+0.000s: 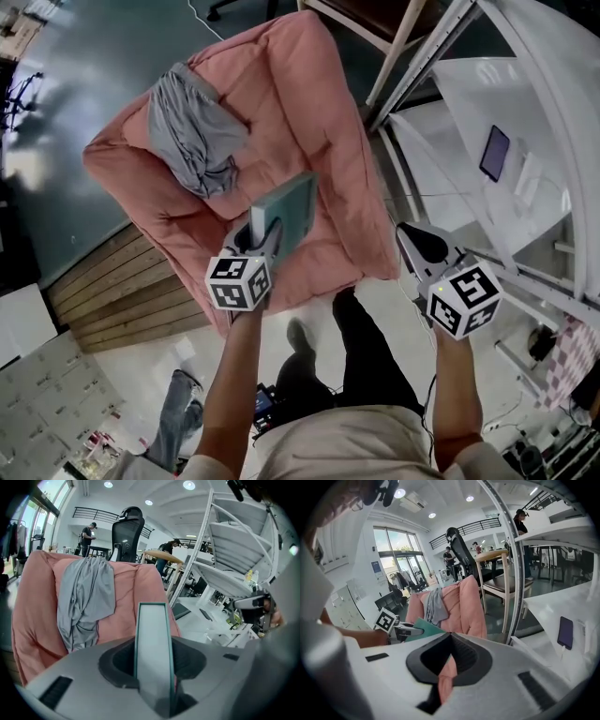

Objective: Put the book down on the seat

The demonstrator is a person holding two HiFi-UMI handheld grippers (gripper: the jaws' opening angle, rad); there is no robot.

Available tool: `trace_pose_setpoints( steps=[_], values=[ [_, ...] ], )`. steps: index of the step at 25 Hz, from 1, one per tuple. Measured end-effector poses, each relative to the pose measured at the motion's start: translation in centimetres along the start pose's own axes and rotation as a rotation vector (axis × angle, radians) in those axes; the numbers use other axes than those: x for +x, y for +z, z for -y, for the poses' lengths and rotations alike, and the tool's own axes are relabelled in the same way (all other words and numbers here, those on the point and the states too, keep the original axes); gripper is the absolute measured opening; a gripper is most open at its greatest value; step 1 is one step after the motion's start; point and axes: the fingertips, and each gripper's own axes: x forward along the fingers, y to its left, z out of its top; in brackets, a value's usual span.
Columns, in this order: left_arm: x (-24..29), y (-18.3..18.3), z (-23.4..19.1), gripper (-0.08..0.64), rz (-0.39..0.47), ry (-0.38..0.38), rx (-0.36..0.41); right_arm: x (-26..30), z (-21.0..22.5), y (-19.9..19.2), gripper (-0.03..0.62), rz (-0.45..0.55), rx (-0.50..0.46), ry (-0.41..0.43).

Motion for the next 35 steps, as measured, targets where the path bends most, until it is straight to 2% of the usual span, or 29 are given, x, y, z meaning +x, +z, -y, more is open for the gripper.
trace_pose_setpoints(
  steps=[9, 15, 20, 26, 30, 35],
  values=[
    [4.6, -3.4, 0.0, 0.16, -0.071, 0.042, -0.043, 0.5, 2.2, -2.8, -0.009, -0.041, 0.012, -0.013],
    [6.3, -3.8, 0.3, 0.16, -0.075, 0.067, -0.073, 0.5, 3.2, -4.2, -0.009, -0.058, 0.025, -0.02],
    [6.6, -3.5, -0.2, 0.16, -0.072, 0.142, -0.027, 0.3, 3.6, -4.8, -0.009, -0.063, 0.024, -0.029],
    [6.8, -4.3, -1.2, 0.16, -0.077, 0.216, -0.059, 0.3, 3.7, -5.3, -0.008, -0.07, 0.031, -0.027],
    [7.9, -5.3, 0.1, 0.172, -0.084, 0.152, -0.114, 0.5, 4.0, -5.7, -0.008, -0.075, 0.031, -0.029],
    [8.9, -4.7, 3.2, 0.209, -0.06, 0.034, -0.125, 0.6, 4.2, -6.1, -0.009, -0.079, 0.036, -0.032]
  ],
)
